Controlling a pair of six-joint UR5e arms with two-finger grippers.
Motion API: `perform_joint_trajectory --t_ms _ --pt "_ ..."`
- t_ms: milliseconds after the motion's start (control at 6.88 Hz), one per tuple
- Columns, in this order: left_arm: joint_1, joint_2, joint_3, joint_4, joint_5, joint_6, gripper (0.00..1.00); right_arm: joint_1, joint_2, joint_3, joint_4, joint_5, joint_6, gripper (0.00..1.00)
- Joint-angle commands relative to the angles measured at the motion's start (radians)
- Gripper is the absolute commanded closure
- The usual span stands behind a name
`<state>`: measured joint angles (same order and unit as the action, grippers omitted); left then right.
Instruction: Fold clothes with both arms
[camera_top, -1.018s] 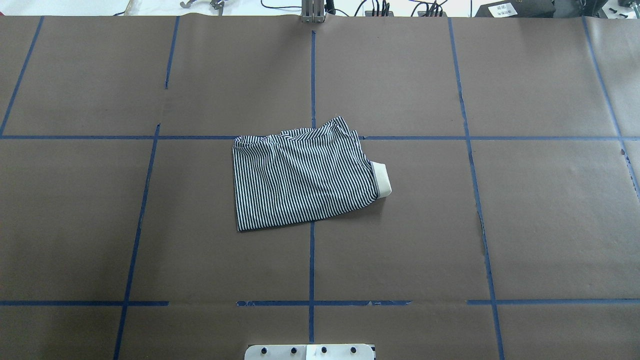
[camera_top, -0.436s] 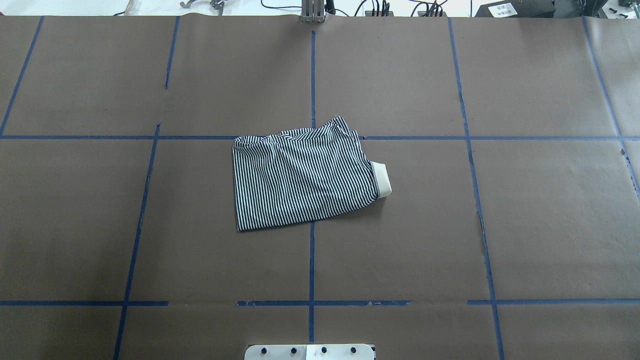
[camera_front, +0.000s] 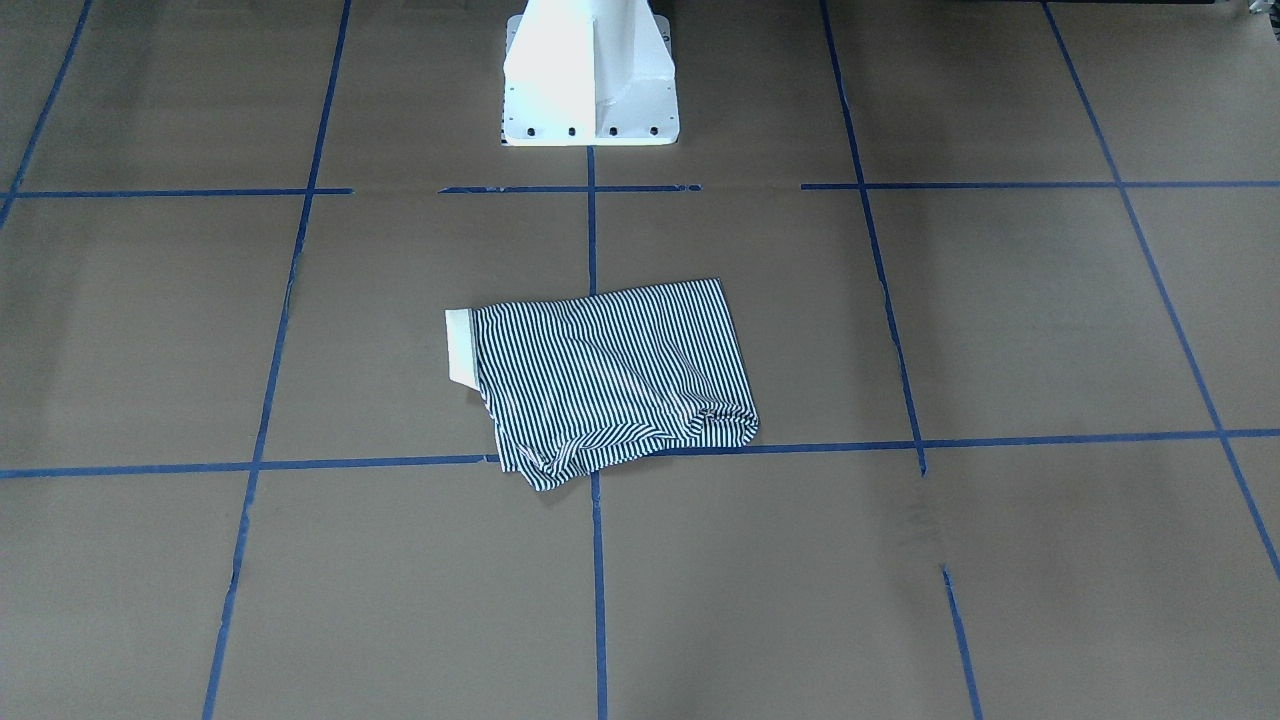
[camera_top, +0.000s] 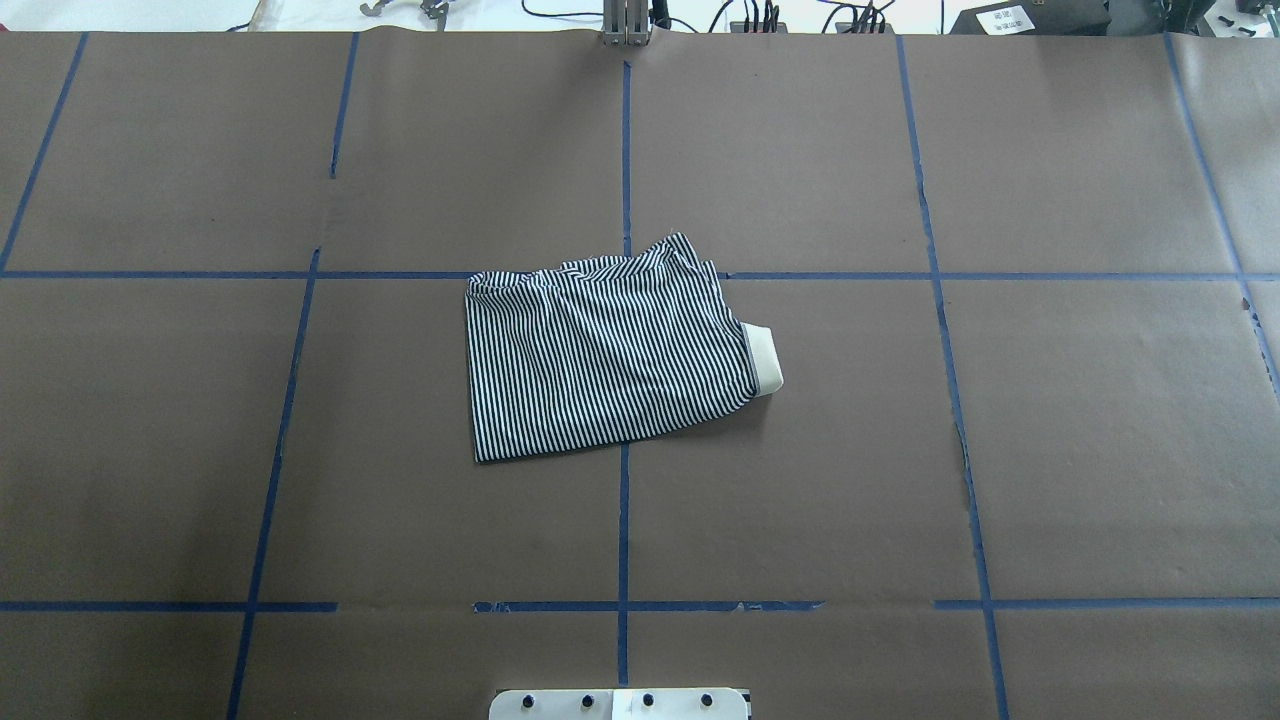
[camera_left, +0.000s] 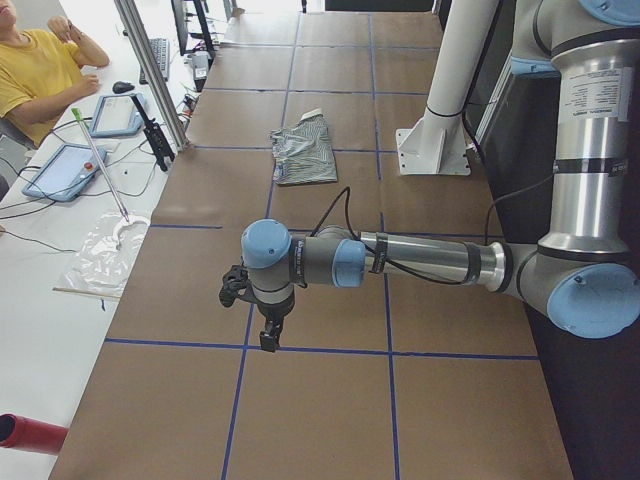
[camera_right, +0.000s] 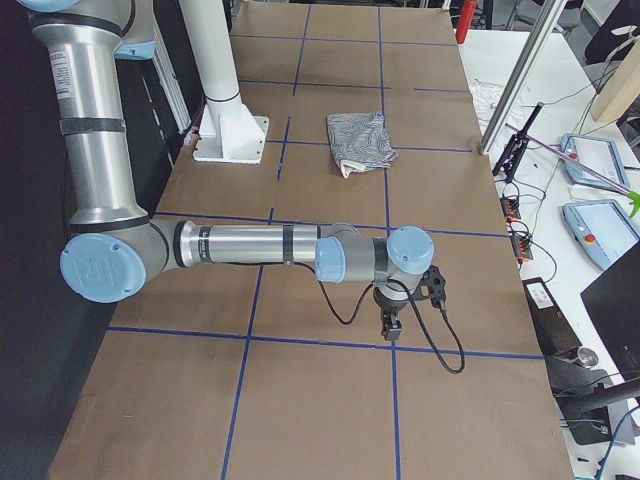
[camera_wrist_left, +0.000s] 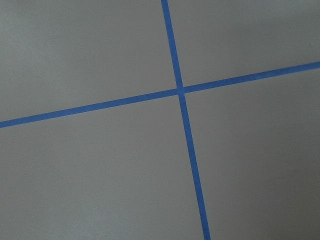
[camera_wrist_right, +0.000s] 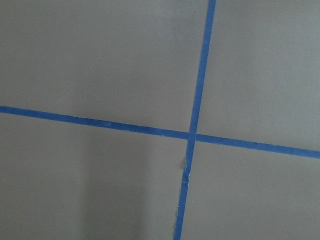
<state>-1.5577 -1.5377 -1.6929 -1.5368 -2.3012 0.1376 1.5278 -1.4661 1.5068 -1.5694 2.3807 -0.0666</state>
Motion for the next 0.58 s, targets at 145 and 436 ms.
perform_joint_trajectory --t_ms 145,436 --pt "0.001 -0.004 -0.007 -0.002 -0.001 0.0 0.0 0.0 -0.005 0.001 -0.001 0.0 0.008 0.0" --pt "0.002 -0.004 -0.011 -0.002 -0.001 0.002 0.0 0.0 -0.013 0.001 -0.001 0.002 0.008 0.0"
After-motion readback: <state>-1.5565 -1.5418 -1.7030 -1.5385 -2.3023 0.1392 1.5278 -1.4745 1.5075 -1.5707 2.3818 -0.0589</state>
